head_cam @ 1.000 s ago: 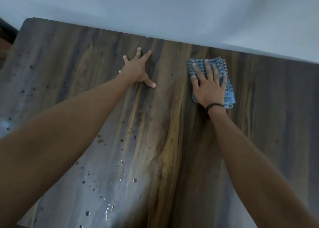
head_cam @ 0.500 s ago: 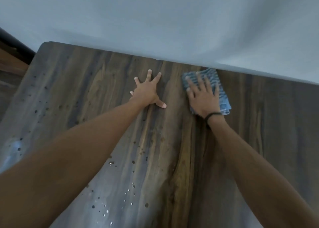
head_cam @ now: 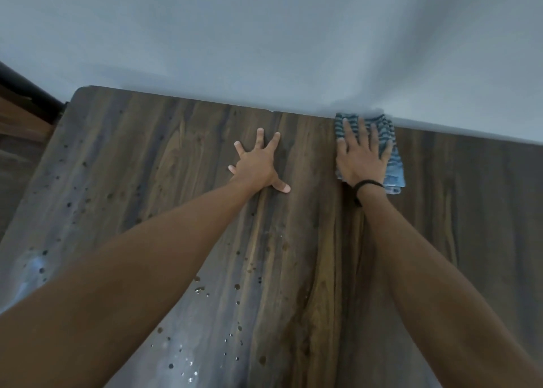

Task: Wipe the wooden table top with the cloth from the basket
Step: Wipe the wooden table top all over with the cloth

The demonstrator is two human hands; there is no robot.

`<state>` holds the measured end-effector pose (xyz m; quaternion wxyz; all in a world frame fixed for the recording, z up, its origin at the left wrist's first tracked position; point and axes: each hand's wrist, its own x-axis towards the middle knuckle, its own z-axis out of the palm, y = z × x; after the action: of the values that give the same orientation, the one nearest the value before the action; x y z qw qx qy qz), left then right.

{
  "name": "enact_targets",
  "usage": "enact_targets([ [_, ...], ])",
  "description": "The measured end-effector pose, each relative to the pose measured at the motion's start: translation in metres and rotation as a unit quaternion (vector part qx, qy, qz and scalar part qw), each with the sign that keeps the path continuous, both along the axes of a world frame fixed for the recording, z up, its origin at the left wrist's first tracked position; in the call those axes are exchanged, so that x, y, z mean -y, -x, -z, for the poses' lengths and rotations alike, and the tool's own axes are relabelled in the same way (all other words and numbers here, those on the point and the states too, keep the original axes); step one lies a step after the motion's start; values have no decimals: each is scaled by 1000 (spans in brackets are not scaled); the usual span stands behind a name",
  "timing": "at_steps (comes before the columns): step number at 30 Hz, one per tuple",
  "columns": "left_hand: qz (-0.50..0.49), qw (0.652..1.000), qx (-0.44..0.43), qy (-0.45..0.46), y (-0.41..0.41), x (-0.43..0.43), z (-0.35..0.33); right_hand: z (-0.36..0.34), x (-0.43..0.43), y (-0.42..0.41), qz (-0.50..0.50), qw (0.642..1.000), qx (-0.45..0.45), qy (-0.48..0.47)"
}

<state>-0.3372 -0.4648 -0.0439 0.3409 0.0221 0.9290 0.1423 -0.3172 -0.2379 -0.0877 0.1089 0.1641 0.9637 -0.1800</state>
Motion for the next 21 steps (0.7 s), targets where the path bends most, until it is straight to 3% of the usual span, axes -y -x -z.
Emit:
enact_targets([
  [4,6,1000,-6,-5,0,1,0,4,19,-35,-153,987,-33,-22],
  [5,5,1000,-5,-5,0,1,0,4,12,-40,-149,988,-33,-22],
  [9,6,1000,-7,-1,-2,1,-1,2,9,-23,29,999,-13,-3],
  [10,6,1000,-7,-2,-2,2,0,1,19,-26,15,1000,-14,-5],
  [13,5,1000,-6,0,-2,1,-1,3,33,-59,-149,988,-30,-30],
  [15,8,1000,-5,0,-2,1,-2,1,12,-64,-187,982,-19,-29],
  [19,0,1000,-2,-1,-2,0,-2,0,-3,-14,9,1000,-7,-7],
  [21,1,1000,-4,-2,-1,1,-2,2,19,-9,-28,999,-9,-15],
])
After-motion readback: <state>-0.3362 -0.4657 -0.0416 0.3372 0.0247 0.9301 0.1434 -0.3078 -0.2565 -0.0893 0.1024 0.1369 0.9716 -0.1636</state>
